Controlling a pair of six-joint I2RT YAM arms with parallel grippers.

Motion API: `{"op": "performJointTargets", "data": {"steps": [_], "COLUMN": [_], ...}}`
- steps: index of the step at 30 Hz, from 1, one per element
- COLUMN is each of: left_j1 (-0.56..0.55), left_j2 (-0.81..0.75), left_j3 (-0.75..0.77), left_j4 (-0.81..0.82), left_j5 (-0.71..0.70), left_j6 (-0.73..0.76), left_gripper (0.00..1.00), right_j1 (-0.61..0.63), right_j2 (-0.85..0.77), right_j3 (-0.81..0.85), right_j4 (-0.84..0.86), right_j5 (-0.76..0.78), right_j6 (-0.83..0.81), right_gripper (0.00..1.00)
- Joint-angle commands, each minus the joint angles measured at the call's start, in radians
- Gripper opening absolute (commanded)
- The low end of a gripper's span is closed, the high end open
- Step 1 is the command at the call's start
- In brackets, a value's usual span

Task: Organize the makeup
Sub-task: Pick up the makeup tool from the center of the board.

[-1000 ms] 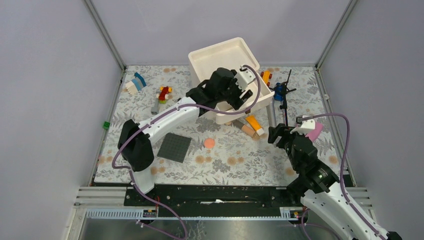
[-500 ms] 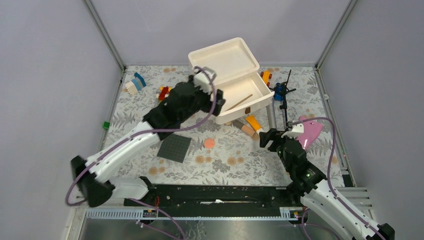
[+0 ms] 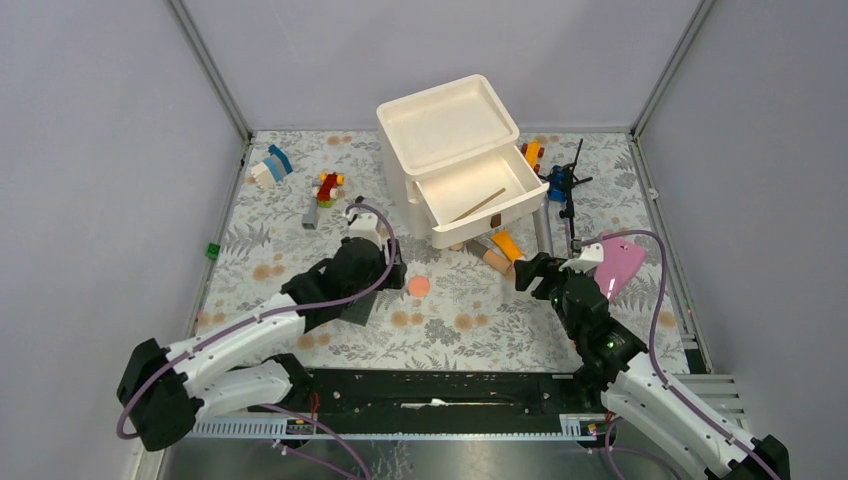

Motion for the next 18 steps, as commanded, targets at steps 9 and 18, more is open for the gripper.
{"op": "performJointTargets", "data": {"steps": [9, 18], "left_j1": [-0.001, 0.002], "left_j2": [0.264, 0.431], "left_j3": [-0.054, -0.045], "left_j4": [0.245, 0.327], "left_j5": [0.074, 0.064], "left_j6": [-0.022, -0.022], "left_gripper": [0.66, 0.62], "right_j1": [0.005, 0.005], "right_j2": [-0.052, -0.06], "right_j3": [-0.003, 0.001], "right_j4": [0.015, 0.0], "right_j5": [0.026, 0.032], "right_j6": [0.018, 0.013], "right_gripper": [0.8, 0.8]}}
